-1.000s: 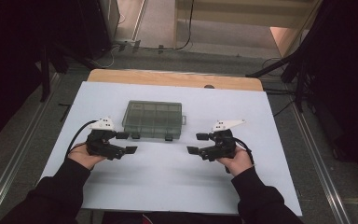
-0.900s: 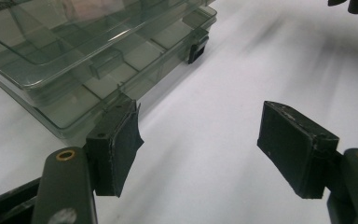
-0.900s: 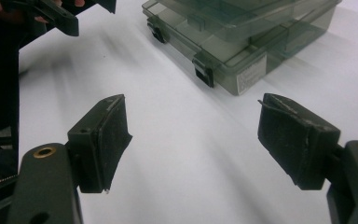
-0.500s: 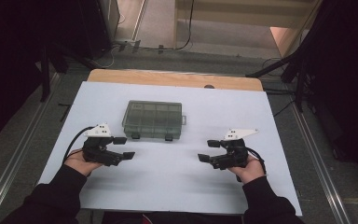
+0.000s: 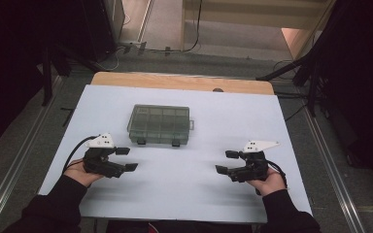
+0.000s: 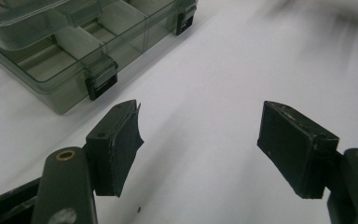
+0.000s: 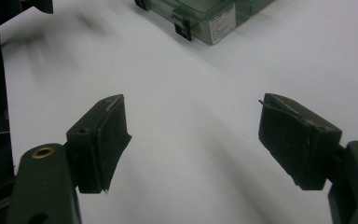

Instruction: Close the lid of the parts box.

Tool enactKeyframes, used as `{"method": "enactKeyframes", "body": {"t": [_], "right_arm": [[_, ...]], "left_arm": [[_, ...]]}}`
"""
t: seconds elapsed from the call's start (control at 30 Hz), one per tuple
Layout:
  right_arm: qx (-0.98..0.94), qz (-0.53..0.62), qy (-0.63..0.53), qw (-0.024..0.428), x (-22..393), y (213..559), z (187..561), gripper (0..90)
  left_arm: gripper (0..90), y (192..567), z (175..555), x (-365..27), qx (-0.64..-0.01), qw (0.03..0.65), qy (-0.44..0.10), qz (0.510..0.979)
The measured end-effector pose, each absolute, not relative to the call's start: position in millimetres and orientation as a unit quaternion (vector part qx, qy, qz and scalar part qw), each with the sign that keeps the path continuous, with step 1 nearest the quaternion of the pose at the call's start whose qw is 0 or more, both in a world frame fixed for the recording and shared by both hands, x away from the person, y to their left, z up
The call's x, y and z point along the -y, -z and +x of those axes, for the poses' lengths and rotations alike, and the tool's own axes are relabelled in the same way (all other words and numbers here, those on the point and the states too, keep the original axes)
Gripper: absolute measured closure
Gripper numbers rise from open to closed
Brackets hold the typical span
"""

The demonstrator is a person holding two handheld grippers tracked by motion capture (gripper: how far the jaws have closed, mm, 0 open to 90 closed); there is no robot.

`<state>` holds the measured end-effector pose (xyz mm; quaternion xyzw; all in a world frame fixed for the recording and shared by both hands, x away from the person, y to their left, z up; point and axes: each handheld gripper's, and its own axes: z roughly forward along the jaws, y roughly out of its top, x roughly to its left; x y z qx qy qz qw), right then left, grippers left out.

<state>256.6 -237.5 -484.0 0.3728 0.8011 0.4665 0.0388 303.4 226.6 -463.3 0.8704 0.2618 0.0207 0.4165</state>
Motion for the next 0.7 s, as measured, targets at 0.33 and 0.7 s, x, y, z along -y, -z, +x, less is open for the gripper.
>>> {"method": "enactKeyframes", "body": {"t": [0.33,0.7], "right_arm": [[-0.806,0.372,-0.460,0.029,243.7,489.6,253.6,24.8],[-0.801,0.376,-0.464,0.036,245.4,488.0,253.7,24.8]], "left_arm": [[28.6,465.6,303.8,-231.0,-0.256,0.415,-0.022,0.873],[28.6,466.6,304.2,-232.8,-0.262,0.415,-0.018,0.871]]}}
